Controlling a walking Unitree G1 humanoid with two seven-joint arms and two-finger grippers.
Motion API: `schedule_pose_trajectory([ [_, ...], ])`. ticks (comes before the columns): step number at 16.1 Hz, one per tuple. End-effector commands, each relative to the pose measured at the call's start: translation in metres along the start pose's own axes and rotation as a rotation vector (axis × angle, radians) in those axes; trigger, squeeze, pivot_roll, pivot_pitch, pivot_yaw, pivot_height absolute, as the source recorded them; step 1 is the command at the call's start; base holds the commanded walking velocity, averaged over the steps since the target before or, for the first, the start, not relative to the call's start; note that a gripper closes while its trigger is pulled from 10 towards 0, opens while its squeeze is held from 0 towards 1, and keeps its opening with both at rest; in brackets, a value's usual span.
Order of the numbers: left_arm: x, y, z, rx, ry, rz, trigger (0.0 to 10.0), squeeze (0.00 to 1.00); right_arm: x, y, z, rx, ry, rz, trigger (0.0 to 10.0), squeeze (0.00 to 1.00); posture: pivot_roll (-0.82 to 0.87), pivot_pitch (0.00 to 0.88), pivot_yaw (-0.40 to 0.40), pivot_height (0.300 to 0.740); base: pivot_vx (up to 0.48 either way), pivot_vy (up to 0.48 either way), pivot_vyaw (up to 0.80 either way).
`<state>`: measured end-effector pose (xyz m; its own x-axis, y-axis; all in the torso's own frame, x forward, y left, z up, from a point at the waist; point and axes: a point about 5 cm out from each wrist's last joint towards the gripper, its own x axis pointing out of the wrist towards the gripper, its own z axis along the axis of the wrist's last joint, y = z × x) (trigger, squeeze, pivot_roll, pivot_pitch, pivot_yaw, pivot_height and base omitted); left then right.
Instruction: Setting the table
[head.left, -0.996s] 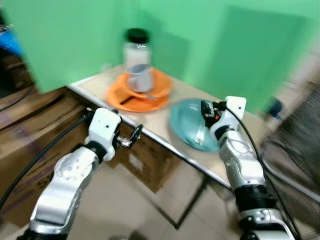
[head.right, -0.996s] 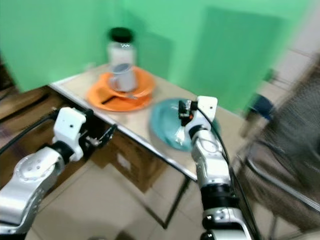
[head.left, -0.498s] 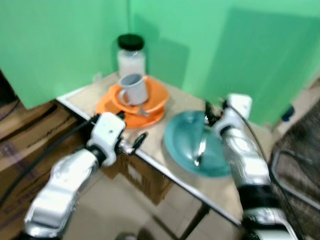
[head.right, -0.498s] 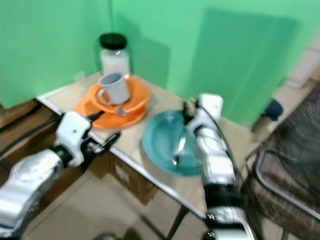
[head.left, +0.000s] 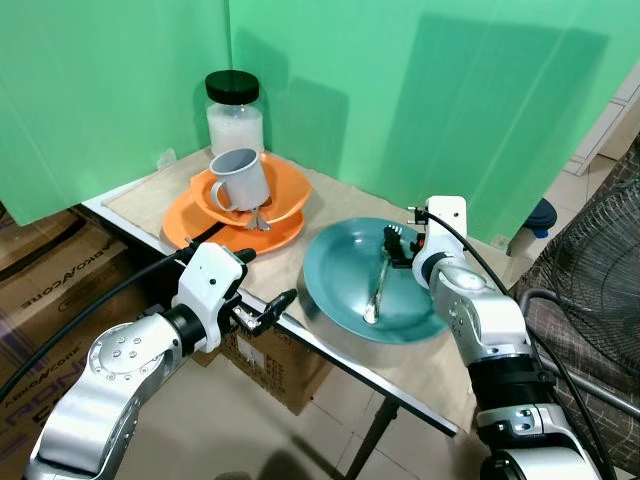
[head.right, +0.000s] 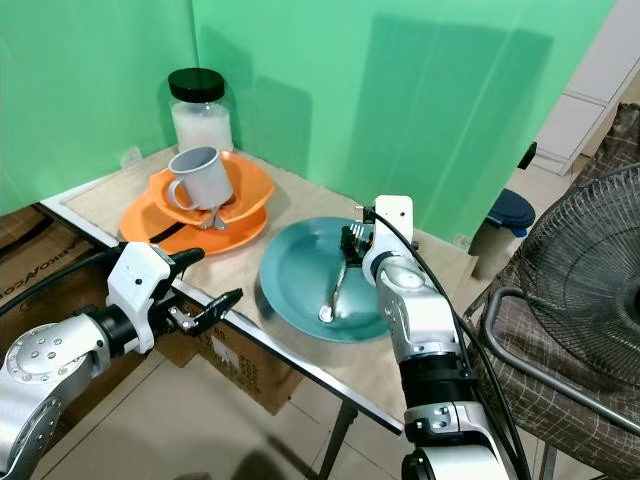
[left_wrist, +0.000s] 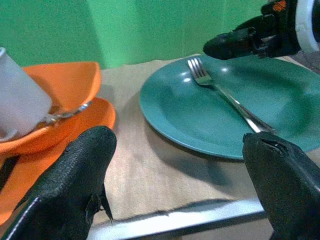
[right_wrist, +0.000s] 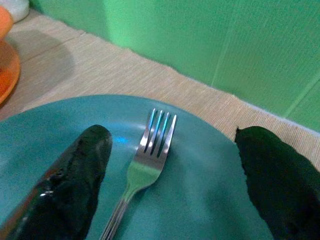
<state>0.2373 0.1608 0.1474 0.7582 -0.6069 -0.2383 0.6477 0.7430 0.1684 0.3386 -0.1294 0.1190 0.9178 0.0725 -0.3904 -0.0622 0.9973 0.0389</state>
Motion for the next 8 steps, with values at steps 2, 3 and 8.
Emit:
schedule_pose_trajectory([
  [2,-0.004,-0.001,0.000,0.001,0.012,-0.026,10.0,0.00,-0.006,-0.003,0.014,0.003,0.023,0.004,10.0,1.00,0.17,0.000,-0.088,0.740,0.000,0.000,0.00],
  [3,-0.006,-0.001,-0.001,0.000,0.018,-0.038,10.0,0.00,-0.008,-0.001,0.016,0.008,0.052,0.021,10.0,1.00,0.17,0.000,-0.088,0.740,0.000,0.000,0.00],
  [8,-0.019,0.000,-0.006,-0.005,0.069,-0.094,10.0,0.00,-0.027,0.021,0.004,0.053,0.289,0.155,10.0,0.00,0.18,0.000,-0.102,0.740,0.000,0.000,0.00],
])
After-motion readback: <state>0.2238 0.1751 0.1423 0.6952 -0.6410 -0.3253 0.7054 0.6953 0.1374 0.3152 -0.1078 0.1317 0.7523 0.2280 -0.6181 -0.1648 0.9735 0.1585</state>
